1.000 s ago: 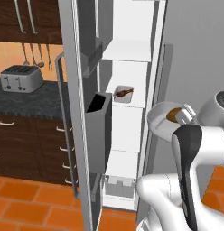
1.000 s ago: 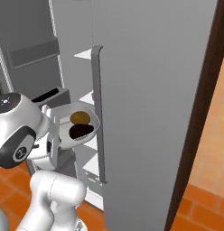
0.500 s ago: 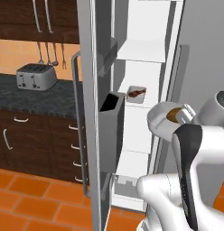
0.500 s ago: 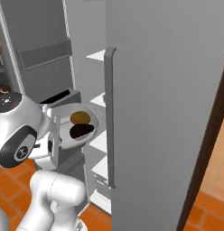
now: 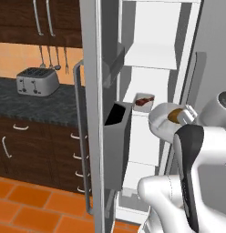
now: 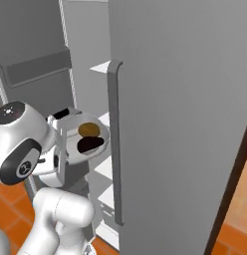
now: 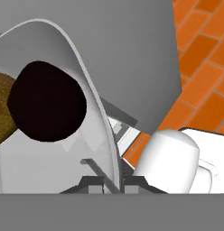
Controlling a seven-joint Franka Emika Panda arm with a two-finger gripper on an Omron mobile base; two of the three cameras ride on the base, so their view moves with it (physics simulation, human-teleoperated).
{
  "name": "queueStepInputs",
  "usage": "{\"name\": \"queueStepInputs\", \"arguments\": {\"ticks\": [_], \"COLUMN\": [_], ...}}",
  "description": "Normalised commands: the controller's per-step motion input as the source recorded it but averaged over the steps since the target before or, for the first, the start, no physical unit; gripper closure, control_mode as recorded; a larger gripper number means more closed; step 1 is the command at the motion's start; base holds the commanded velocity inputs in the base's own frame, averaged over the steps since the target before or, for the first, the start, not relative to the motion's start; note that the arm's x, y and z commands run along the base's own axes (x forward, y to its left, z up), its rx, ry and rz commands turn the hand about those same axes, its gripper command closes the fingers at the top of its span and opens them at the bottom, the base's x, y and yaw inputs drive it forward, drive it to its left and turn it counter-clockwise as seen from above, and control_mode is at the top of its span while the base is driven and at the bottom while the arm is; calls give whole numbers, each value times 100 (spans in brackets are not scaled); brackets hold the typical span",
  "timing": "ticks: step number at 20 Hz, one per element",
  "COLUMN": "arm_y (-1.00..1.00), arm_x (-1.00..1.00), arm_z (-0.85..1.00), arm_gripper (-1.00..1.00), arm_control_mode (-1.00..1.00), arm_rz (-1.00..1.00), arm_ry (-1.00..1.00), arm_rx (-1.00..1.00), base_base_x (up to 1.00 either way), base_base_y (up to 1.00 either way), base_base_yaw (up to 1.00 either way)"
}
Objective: Take the meat container that has the chicken drumstick and place it on the second highest rack of the freezer. Then take the vegetable container that has the avocados and place it on the highest rack of the freezer.
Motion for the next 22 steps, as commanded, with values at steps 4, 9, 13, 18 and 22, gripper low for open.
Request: {"name": "queueStepInputs", "arguments": {"ticks": [4, 9, 13, 18, 22], "arm_y": [0, 0, 0, 0, 23], "arm_x": [0, 0, 0, -1, -9], "arm_z": [0, 0, 0, 0, 3], "arm_gripper": [100, 100, 100, 100, 100], "arm_control_mode": [100, 100, 100, -100, -100], "arm_rz": [0, 0, 0, 1, 4], "arm_ry": [0, 0, 0, 0, -4], "arm_rx": [0, 0, 0, 0, -2], "base_base_x": [12, 40, 4, 0, 0], "base_base_y": [38, 21, 0, 0, 0], "base_base_yaw": [2, 0, 0, 0, 0]}}
